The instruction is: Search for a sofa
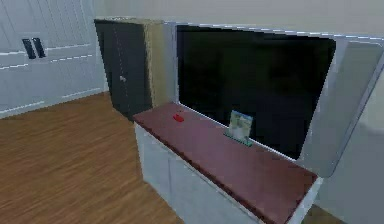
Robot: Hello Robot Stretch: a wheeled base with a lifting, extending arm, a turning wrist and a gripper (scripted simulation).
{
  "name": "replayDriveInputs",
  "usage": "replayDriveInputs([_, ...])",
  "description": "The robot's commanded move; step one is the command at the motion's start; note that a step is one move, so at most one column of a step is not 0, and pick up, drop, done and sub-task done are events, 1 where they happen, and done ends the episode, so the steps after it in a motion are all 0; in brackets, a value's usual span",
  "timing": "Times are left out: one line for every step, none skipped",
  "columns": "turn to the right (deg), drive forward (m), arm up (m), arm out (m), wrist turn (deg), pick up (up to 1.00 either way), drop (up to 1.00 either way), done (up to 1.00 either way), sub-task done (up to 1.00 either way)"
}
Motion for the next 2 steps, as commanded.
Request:
replayDriveInputs([-42.0, 0.0, 0.0, 0.0, 0.0, 0.0, 0.0, 0.0, 0.0])
replayDriveInputs([0.0, 1.0, 0.0, 0.0, 0.0, 0.0, 0.0, 0.0, 0.0])
